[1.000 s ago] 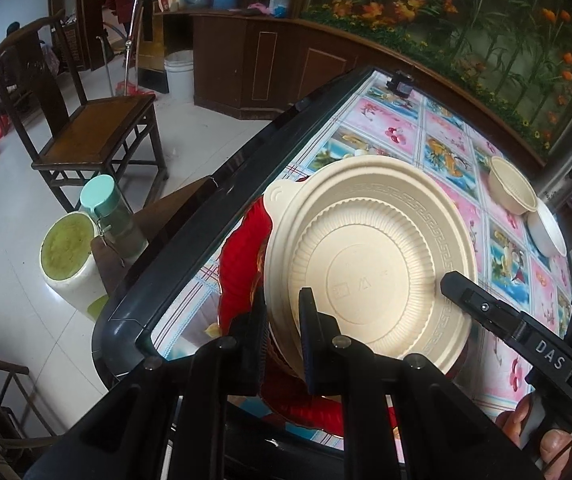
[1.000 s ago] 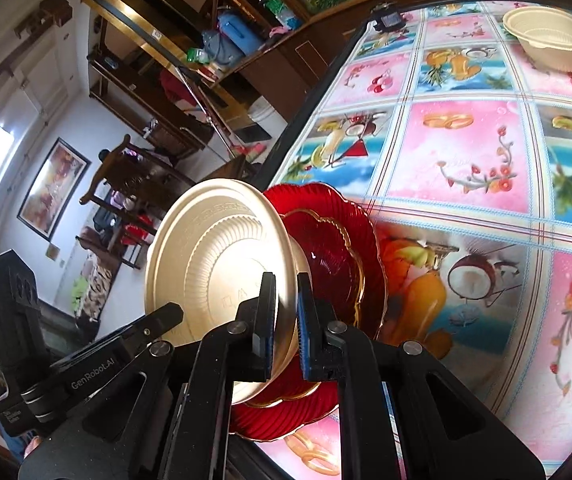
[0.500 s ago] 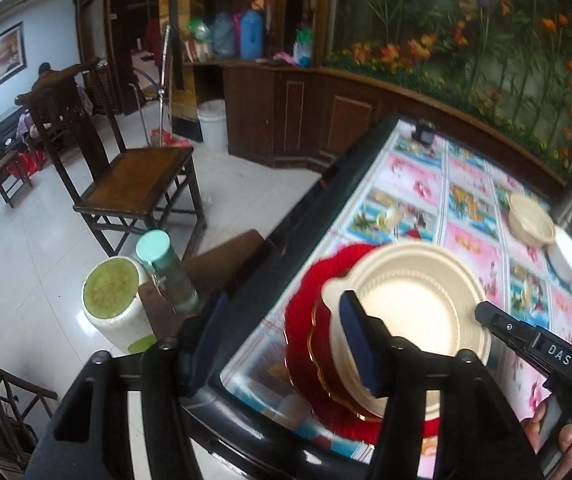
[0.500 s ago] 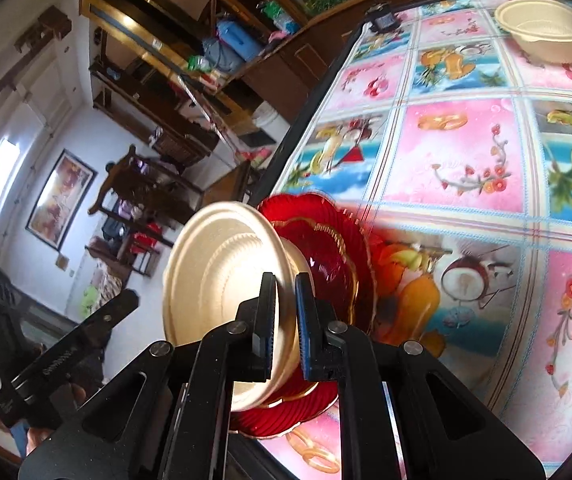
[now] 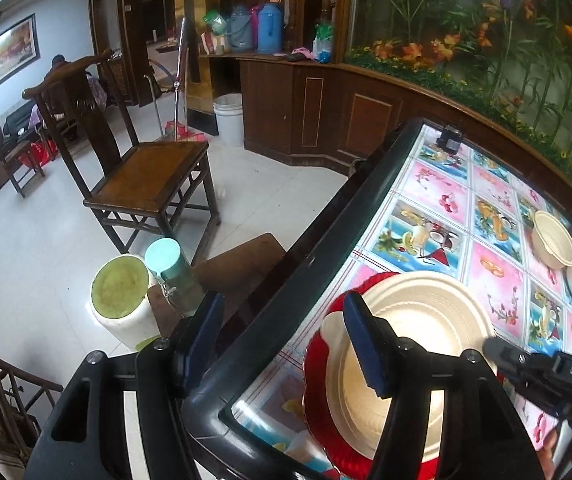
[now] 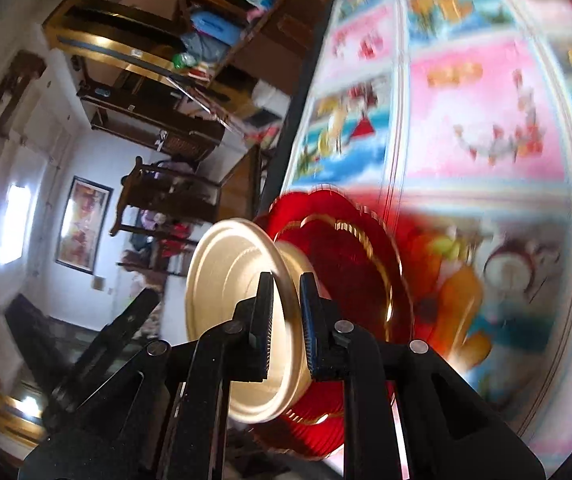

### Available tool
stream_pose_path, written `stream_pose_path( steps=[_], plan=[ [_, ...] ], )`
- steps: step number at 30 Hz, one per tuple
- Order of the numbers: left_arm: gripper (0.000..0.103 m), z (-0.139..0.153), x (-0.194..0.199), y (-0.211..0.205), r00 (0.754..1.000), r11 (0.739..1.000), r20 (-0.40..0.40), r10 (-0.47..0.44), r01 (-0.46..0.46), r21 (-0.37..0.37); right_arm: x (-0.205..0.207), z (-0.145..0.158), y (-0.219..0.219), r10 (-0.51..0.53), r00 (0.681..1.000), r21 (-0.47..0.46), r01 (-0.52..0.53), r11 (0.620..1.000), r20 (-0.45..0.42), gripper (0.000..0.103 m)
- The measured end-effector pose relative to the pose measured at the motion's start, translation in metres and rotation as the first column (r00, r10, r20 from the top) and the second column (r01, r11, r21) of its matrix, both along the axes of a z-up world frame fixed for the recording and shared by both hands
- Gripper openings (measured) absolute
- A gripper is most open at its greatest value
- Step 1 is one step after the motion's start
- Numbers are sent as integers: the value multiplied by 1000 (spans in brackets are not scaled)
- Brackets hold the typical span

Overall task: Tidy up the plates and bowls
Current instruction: 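Move the left gripper to the white bowl on the table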

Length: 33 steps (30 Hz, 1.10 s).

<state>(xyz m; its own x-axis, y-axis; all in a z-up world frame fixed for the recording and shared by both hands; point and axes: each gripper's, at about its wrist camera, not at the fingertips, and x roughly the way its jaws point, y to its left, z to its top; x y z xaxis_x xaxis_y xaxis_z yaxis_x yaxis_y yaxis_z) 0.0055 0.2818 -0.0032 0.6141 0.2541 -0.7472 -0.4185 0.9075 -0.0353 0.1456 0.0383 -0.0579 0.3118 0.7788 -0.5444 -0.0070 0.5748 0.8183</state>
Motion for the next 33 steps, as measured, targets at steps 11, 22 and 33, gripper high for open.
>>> stream_pose_path(
  steps=[11,22,33],
  plan=[
    [62,-11,10,-2,998,999,-60,-21,20,-27,-1,-29,-12,55,962,240,11,971,-268,15],
    [66,44,15,-54,990,993,86,-110,114,-41,-1,25,-92,-79,996,-9,79,997,29,42],
    [73,31,120,-243,890,877,23,-455,452,-161,-5,42,-273,-351,880,-385,460,800,320,41]
  ],
)
